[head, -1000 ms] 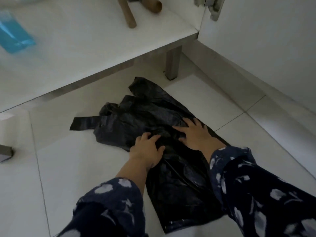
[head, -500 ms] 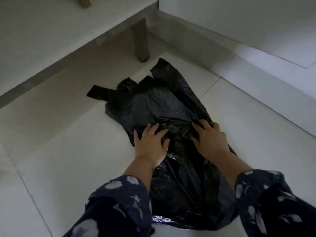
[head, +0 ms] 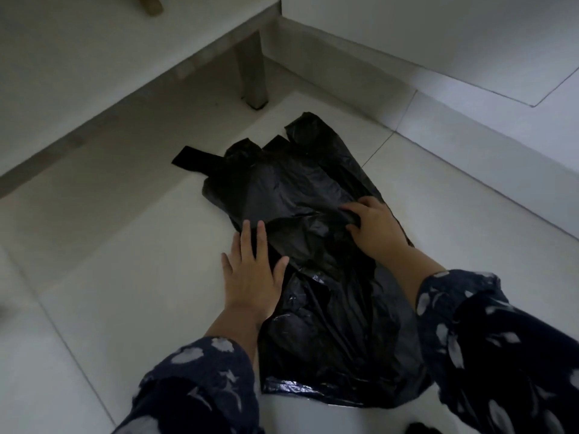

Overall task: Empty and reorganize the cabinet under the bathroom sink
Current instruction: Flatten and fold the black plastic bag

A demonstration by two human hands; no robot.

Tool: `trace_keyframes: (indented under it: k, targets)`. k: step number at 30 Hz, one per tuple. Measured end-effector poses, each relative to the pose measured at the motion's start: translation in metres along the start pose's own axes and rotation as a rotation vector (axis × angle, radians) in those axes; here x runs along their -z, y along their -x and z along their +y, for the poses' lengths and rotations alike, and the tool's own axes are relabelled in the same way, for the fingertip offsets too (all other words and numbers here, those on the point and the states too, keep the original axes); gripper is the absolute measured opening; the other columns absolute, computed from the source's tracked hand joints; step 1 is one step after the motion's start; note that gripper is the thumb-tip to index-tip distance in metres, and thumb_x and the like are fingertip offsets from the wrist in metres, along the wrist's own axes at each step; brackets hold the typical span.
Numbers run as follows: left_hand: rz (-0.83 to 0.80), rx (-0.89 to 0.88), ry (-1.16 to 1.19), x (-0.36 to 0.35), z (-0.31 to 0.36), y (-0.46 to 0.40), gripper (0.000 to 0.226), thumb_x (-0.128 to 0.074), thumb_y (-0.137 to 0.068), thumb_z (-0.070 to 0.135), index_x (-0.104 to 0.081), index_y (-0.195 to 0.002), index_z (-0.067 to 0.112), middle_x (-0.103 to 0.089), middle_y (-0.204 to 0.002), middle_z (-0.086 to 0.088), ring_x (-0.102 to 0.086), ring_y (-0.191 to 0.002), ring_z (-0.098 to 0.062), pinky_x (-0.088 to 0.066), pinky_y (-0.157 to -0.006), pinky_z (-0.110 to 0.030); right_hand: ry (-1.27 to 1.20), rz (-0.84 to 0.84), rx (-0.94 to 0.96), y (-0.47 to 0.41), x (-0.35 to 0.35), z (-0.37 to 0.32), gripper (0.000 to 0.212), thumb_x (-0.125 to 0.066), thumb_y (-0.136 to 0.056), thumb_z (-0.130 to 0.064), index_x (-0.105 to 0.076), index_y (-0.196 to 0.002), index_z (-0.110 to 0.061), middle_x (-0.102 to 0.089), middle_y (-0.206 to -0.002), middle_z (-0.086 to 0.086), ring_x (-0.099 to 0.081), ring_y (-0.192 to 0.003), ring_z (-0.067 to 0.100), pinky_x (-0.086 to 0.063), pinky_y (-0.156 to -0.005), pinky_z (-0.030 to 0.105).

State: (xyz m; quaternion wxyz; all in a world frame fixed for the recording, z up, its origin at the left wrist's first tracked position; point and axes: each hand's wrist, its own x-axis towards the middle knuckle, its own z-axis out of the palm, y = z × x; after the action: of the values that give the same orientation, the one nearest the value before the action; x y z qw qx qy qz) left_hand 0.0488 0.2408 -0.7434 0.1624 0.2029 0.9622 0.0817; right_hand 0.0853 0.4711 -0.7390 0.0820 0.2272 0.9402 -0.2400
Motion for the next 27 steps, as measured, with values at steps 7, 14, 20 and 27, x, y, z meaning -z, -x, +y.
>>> trace_keyframes:
  k: [7,14,20,27]
  targets:
    - [-0.114,-0.036,-0.177,-0.005,0.0,-0.009,0.08,-0.011,-0.089,0.066,0.038,-0.135,0.023,0.028,-0.156,-0.004,0.015,-0.147,-0.022,-0.006,-0.116,-0.056,-0.077,0.065,0.021,-0.007,-0.001,0.002,0.056,-0.051,-0.087,0.003,-0.043,-0.142,-0.008,-0.043,-0.14,0.012,-0.049,-0.122,0.03,-0.039,-0.103,0.031]
    - [-0.207,-0.003,-0.259,-0.004,0.0,-0.023,0.065,-0.014,-0.1,0.049,0.022,-0.148,0.023,0.023,-0.158,0.002,0.021,-0.146,-0.021,0.003,-0.114,-0.063,-0.097,0.227,-0.083,0.002,0.009,0.046,0.047,-0.055,-0.087,-0.005,-0.054,-0.134,-0.012,-0.05,-0.13,0.019,-0.052,-0.11,0.039,-0.045,-0.09,0.04]
    - [-0.115,-0.093,-0.254,-0.005,0.02,-0.033,0.064,-0.032,-0.098,0.026,0.0,-0.153,0.018,0.007,-0.161,-0.005,0.016,-0.147,-0.023,0.01,-0.113,-0.059,0.324,-0.021,0.089,0.0,0.002,0.046,0.046,-0.036,-0.098,-0.046,-0.028,-0.143,-0.05,-0.006,-0.161,0.0,-0.002,-0.146,0.039,-0.008,-0.112,0.064]
    - [-0.216,-0.037,-0.233,-0.017,0.031,-0.039,0.063,-0.013,-0.097,0.057,0.005,-0.152,0.031,0.021,-0.159,-0.001,0.024,-0.145,-0.02,0.01,-0.112,-0.062,0.292,0.026,-0.004,-0.006,-0.002,0.052,0.058,-0.037,-0.098,-0.043,-0.026,-0.151,-0.021,-0.023,-0.156,-0.001,-0.017,-0.144,0.026,-0.012,-0.118,0.053]
